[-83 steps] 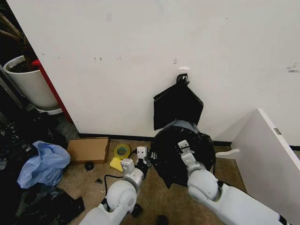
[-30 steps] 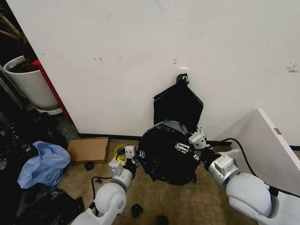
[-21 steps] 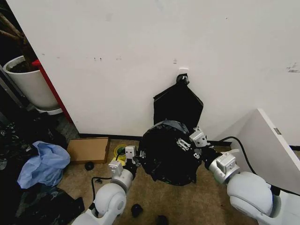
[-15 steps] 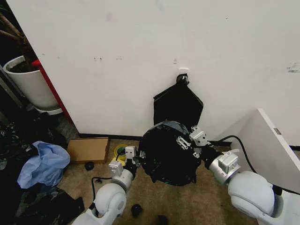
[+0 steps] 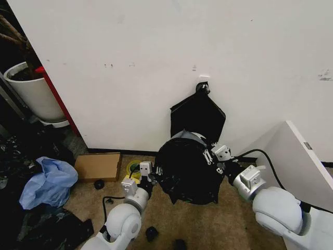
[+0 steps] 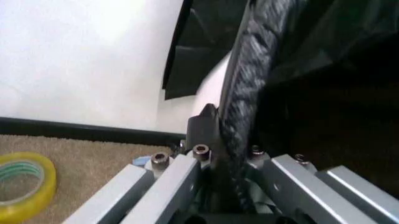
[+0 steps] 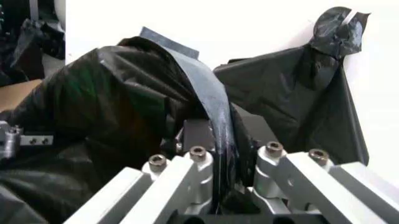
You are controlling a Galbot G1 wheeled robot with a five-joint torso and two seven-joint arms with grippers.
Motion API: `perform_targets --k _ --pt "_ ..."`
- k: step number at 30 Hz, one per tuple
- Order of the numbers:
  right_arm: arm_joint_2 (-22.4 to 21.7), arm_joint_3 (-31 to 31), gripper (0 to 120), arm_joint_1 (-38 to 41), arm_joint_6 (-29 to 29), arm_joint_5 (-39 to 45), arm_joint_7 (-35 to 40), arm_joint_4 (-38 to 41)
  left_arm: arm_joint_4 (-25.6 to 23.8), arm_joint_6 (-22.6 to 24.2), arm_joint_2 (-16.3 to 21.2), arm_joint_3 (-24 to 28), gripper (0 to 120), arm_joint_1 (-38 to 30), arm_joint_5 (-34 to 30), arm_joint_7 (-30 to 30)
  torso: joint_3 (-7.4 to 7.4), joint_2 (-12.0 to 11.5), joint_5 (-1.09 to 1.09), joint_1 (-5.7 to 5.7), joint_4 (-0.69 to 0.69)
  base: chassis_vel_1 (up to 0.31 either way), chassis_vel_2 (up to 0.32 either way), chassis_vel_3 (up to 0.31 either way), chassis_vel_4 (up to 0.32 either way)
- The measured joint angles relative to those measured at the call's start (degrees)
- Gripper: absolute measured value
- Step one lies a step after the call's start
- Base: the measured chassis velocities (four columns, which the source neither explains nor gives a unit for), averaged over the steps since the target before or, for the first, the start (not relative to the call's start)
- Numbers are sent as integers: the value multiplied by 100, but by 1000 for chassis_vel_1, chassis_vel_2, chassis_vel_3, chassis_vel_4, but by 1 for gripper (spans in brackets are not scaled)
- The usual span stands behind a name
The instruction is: Place the garbage bag over the trash bin.
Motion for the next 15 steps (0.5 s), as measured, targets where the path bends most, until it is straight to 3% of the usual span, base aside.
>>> perform_targets --k 10,15 --pt "-26 129 4 -82 120 -18 -4 174 102 -2 -5 0 0 -31 29 -2 0 0 0 0 0 0 0 0 0" --pt "39 109 19 -120 208 -76 -87 179 111 2 -23 30 0 -9 38 -6 0 0 -1 0 -1 0 0 0 0"
